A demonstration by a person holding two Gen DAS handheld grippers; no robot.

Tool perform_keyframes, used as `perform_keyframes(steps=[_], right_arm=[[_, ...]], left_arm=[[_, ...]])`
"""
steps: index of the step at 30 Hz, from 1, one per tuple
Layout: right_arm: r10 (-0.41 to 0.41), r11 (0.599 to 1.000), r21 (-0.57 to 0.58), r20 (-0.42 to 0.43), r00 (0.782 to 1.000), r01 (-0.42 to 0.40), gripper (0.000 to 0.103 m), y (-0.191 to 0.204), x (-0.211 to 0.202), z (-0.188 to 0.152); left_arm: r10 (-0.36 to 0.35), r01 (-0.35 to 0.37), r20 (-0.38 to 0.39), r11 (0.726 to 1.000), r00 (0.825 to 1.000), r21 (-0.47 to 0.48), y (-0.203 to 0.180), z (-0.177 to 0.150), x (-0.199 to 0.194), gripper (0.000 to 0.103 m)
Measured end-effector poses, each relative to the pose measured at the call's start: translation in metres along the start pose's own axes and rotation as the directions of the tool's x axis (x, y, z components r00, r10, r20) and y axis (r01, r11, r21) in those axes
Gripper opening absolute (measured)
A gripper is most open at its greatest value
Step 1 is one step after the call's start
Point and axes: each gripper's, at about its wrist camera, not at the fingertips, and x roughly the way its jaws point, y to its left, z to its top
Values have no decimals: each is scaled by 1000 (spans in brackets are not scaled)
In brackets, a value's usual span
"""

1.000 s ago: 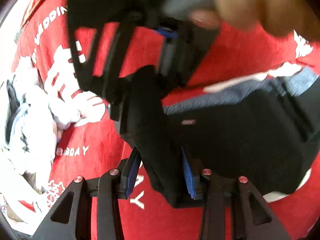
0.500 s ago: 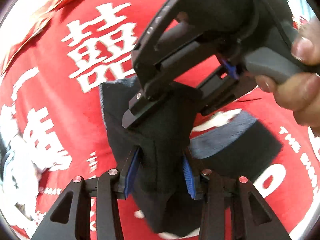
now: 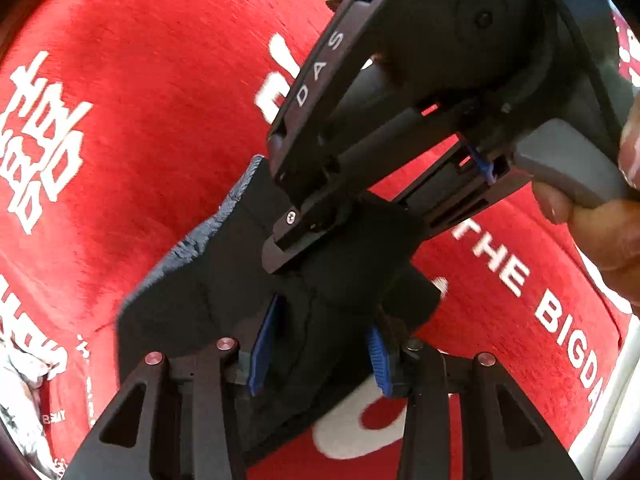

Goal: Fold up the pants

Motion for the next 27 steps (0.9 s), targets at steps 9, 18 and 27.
perform_keyframes(steps=[9,18,27], right_arm=[[-41,998,57,8,999,41,26,-37,16,-4],[-193,981,17,27,981,192,34,-14,10,-18],[-406,909,-58,102,908,413,40,13,19,-31]], left_arm=[[8,-1,-71,996,997,94,-16,-8,19,64],[-55,53,-142,998,988,-17,28,-20,-1,92],[-103,47,-211,966,972,-252,99,-43,-6,96]])
